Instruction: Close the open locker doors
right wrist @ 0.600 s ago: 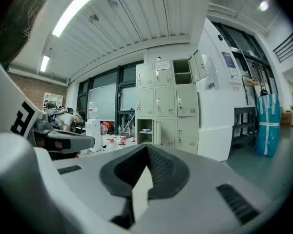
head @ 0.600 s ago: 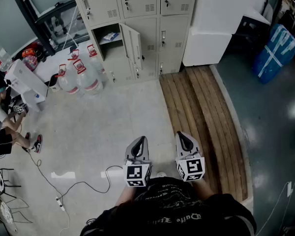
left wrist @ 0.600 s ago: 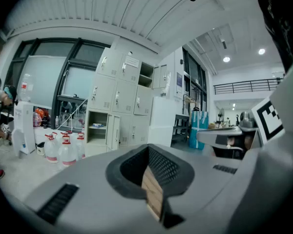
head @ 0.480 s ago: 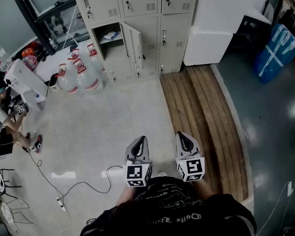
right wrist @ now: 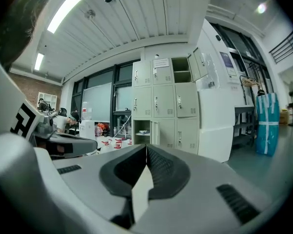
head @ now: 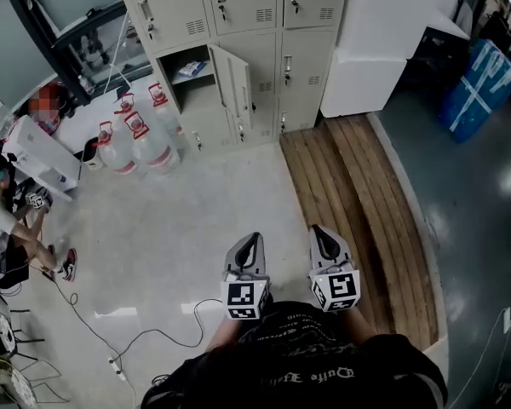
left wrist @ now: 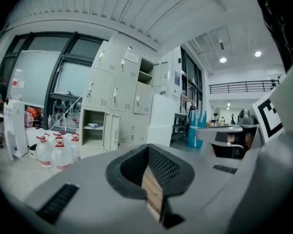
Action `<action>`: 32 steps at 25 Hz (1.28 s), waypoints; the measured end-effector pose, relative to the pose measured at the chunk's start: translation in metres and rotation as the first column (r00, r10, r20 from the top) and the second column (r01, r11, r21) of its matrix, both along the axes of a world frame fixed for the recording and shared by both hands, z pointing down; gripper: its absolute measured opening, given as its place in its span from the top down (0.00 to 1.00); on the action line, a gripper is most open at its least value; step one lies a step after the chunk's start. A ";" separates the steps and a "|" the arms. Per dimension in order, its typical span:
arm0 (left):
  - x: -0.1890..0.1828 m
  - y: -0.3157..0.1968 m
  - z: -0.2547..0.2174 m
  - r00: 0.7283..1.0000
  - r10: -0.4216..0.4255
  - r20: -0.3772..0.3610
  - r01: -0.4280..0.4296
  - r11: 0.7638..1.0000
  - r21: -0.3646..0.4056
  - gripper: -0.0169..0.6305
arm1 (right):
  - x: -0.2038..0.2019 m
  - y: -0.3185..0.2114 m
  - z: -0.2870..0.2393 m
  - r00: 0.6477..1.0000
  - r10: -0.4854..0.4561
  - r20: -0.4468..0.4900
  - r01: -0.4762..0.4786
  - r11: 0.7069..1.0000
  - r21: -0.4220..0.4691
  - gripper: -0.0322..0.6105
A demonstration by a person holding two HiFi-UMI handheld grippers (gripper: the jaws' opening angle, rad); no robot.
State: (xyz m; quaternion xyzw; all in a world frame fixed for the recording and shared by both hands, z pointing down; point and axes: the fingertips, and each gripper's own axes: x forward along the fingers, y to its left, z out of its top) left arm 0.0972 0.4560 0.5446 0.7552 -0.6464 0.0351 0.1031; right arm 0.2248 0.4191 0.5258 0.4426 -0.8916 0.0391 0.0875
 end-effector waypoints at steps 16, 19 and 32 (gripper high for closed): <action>-0.091 -0.068 0.008 0.998 0.057 0.003 -0.056 0.997 -0.060 0.96 | -0.086 -0.061 0.014 1.000 0.017 -0.026 -0.019 0.998 -0.066 0.94; -0.097 -0.080 0.011 0.999 0.047 0.005 -0.046 0.997 -0.059 0.96 | -0.097 -0.076 0.016 1.000 -0.008 -0.018 0.007 0.998 -0.067 0.94; -0.120 -0.182 0.019 0.995 -0.088 0.043 0.092 0.991 -0.095 0.96 | -0.134 -0.210 0.037 0.984 -0.180 -0.010 0.177 0.977 -0.123 0.94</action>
